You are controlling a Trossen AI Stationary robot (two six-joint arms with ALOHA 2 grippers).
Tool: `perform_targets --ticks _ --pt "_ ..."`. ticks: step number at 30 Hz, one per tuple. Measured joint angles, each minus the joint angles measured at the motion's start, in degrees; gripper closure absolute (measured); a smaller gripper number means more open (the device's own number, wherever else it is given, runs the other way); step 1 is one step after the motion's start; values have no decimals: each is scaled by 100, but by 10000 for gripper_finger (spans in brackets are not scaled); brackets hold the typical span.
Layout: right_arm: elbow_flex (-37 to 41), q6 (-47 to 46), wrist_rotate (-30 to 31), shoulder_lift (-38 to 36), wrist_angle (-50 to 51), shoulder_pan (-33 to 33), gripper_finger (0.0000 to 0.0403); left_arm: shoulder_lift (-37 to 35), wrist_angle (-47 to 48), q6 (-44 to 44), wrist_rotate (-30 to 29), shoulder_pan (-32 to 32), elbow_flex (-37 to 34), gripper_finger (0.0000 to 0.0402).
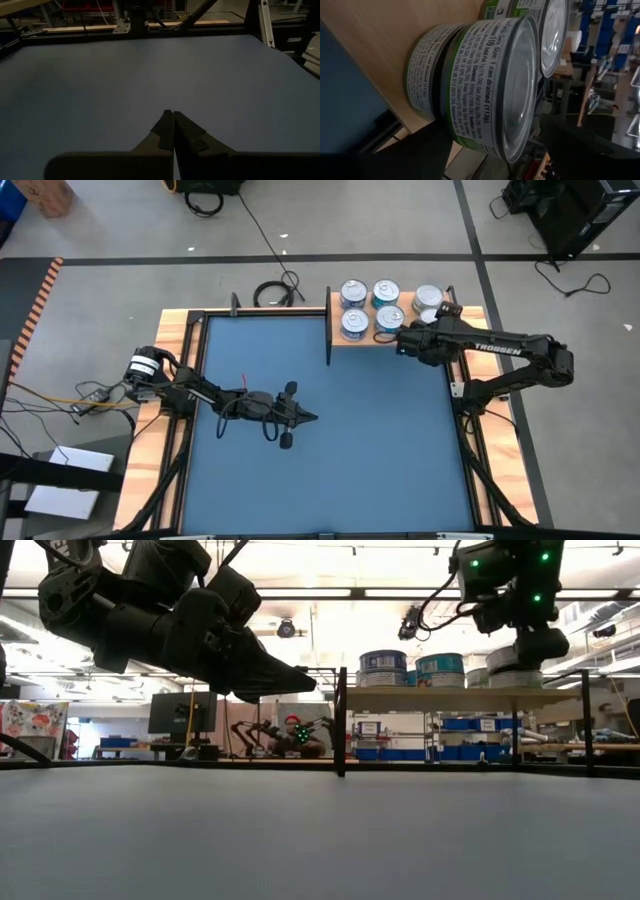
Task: Stack canned seafood by type on shelf
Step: Stack the green tuna can on top of the green tuna can on the shelf
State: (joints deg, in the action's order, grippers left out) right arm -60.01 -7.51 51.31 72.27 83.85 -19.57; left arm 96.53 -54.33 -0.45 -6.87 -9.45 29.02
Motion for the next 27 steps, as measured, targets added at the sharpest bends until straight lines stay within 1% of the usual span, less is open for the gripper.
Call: perform_targets --ticks 6,11,16,27 --pt "-270 -23 -297 9 8 -22 101 0 0 -4 0 0 0 397" --pt "-461 -25 -826 9 51 -82 103 0 0 -22 0 0 0 397" --pt "-472 30 -931 8 66 -207 106 0 0 -24 0 -2 0 397" --pt "-479 589 -1044 2 79 -501 107 0 2 -24 2 -4 0 397"
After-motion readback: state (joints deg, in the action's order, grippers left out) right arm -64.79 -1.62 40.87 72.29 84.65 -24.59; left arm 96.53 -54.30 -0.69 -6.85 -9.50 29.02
